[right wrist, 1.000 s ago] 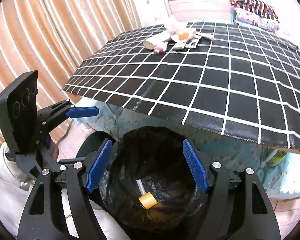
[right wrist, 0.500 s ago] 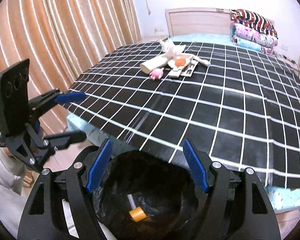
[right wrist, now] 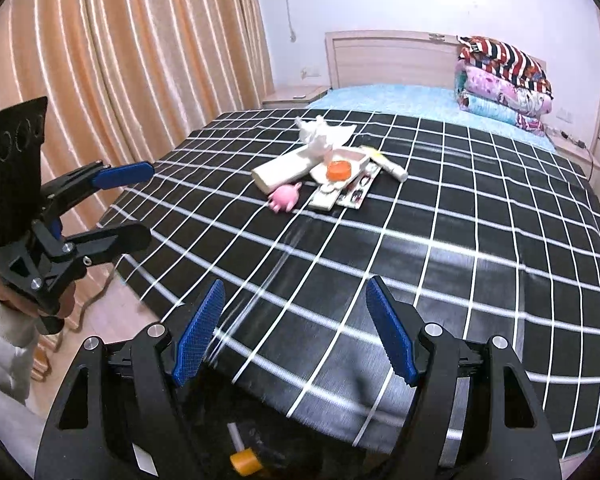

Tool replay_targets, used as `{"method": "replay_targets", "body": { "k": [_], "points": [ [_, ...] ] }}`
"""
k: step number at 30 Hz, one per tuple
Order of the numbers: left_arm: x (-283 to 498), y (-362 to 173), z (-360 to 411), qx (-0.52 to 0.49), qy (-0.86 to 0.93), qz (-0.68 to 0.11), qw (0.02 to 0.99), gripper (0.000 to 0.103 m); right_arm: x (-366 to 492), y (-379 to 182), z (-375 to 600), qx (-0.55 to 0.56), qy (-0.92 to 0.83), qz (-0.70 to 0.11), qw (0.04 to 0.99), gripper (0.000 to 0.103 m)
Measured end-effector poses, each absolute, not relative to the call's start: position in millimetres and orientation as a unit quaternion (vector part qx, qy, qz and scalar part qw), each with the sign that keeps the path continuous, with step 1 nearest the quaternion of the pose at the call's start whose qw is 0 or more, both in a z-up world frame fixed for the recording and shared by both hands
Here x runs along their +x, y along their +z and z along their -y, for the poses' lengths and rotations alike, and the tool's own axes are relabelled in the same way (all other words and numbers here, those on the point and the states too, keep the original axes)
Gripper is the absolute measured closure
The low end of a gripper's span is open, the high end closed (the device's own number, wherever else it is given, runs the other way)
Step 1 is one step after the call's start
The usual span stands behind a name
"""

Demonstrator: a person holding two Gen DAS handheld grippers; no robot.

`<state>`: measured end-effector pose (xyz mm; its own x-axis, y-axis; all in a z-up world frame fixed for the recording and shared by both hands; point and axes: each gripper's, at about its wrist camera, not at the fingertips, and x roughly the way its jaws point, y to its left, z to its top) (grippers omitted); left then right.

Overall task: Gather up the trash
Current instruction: 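Raise both tools from the bin back toward the mat, then grasp the white tissue with the left gripper while the right gripper grasps the orange cap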

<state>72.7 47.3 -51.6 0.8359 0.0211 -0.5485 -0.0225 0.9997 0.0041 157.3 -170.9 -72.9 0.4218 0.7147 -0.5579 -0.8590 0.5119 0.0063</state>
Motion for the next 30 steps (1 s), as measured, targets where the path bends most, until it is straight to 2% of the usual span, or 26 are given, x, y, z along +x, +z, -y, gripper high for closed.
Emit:
{"method": "replay_targets", "body": {
  "k": [5, 7, 13, 17, 19, 23, 28, 30],
  "points": [
    [99, -43, -62, 0.002, 0.021, -0.280, 0.960, 0.010, 172, -66, 156, -0.146, 0.475, -0.246, 0.832, 0.031],
    [110, -41, -71, -0.005, 0.023, -0.280, 0.960, 0.010, 176, -63, 150, -0.151, 0.477, -0.241, 0.831, 0.036],
    [150, -43, -98, -0.022, 0.013, -0.297, 0.954, 0.024, 196, -56, 126, -0.166, 0.480, -0.233, 0.829, 0.037],
    [173, -47, -110, -0.025, 0.015, -0.305, 0.952, 0.026, 212, -57, 105, -0.177, 0.484, -0.241, 0.822, 0.050],
    [183, -48, -117, -0.026, 0.015, -0.307, 0.951, 0.029, 218, -58, 96, -0.181, 0.484, -0.244, 0.821, 0.051],
    [207, -52, -129, -0.034, 0.008, -0.320, 0.947, 0.037, 230, -59, 80, -0.188, 0.484, -0.249, 0.818, 0.059],
    [229, -60, -139, -0.036, -0.004, -0.335, 0.942, 0.051, 241, -59, 64, -0.199, 0.477, -0.246, 0.820, 0.059],
    [234, -63, -141, -0.040, -0.006, -0.341, 0.939, 0.054, 244, -59, 57, -0.210, 0.472, -0.243, 0.821, 0.059]
  ]
}}
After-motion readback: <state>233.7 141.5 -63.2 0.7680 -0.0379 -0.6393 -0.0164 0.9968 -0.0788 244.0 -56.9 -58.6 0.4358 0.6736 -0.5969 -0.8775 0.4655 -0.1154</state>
